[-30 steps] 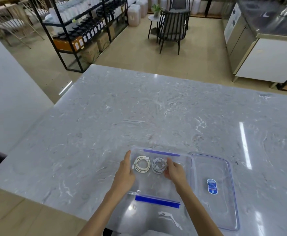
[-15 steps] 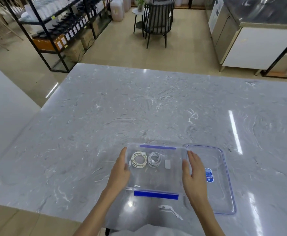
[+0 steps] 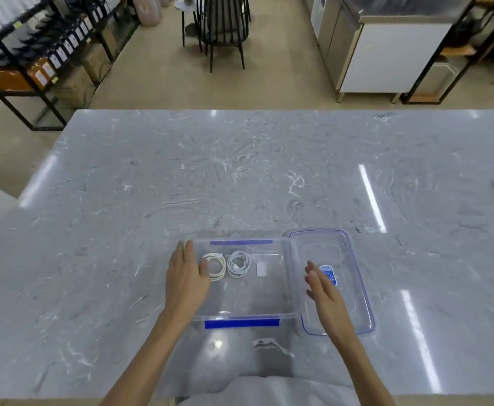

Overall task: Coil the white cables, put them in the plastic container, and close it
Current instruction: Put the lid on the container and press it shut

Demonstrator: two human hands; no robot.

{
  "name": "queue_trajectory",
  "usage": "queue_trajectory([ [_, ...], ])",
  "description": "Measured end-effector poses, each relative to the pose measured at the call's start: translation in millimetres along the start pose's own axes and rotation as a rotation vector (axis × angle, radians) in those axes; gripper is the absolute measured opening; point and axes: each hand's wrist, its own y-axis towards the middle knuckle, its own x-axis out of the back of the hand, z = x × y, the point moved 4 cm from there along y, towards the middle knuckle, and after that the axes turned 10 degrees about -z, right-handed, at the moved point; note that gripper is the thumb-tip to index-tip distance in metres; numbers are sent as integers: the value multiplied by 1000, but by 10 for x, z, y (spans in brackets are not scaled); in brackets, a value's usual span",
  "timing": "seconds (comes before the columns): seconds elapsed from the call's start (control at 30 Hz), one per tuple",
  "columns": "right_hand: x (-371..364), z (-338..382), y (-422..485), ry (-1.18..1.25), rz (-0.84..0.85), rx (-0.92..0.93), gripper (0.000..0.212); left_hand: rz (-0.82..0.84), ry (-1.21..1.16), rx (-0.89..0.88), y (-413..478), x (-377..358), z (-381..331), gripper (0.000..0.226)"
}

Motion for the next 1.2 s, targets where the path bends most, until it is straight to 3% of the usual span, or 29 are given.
queue_trajectory([
  [0.07,290,-21,-35,-29,-205,32,26,-88,-10,-199,91,-55,-483,51],
  [0.13,589,-143,-93,-170,-312,-24,22,-35,-19,-384,203,-276,-1052,42],
  [0.23,926,-569,-173,-520,-244,-274,25,208,14,-531,326,-827,-1813,34],
  [0.3,996,-824,-240,-625,-158,-390,27,402,134,-546,362,-1237,-2081,32],
  [0.4,935,-1007,-285,-452,-118,-412,26,593,394,-559,354,-1680,-2156,37],
  [0.5,853,-1065,-325,-108,-127,-473,25,543,480,-615,365,-1834,-2150,38],
  [0.63,924,-1020,-340,140,-242,-506,21,503,376,-576,400,-1850,-2227,35],
  [0.83,1234,-723,-196,215,-436,-373,20,403,172,-548,435,-1669,-2442,34],
  [0.93,1311,-530,-60,313,-464,-277,12,326,-13,-499,500,-1403,-2443,30],
  [1.07,1311,-217,188,312,-463,-95,29,263,-307,-343,623,-868,-2160,27],
  [1.2,1022,78,454,276,-365,-6,41,339,-452,-120,693,-418,-1534,41],
])
